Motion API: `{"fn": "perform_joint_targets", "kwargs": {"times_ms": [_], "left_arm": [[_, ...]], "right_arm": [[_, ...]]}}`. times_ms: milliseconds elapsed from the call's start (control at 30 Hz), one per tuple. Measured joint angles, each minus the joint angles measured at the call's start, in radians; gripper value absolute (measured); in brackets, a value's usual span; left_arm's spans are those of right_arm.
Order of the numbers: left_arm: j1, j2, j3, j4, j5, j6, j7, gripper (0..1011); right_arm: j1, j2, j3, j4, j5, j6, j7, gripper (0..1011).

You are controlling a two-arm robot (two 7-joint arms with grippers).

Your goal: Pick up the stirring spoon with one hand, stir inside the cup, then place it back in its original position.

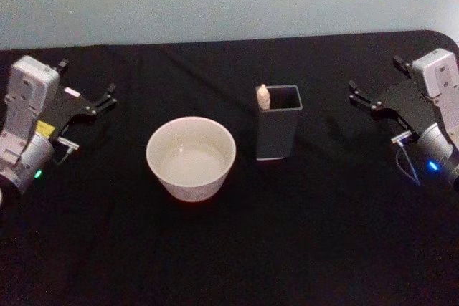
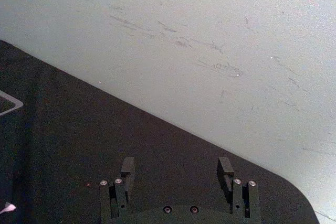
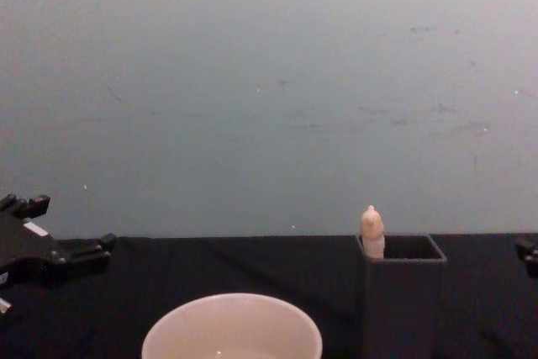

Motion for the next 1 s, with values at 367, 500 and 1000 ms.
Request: {"fn": "perform_joint_targets", "kwargs": {"times_ms": [367, 500, 1000], "left_arm": [[0.0, 0.0, 0.0, 0.0, 0.0, 0.0, 0.0, 1001], [0.0, 0.0, 0.0, 0.0, 0.0, 0.0, 0.0, 1001], [0.0, 0.0, 0.0, 0.0, 0.0, 0.0, 0.0, 1001]], "right_arm": [[0.0, 0.0, 0.0, 0.0, 0.0, 0.0, 0.0, 1000], [-0.01, 0.0, 0.011, -0.02, 0.003, 0.01, 0.018, 1000], [-0.082, 0.047, 0.082, -0.225, 0.162, 0.173, 0.195, 1000]]}}
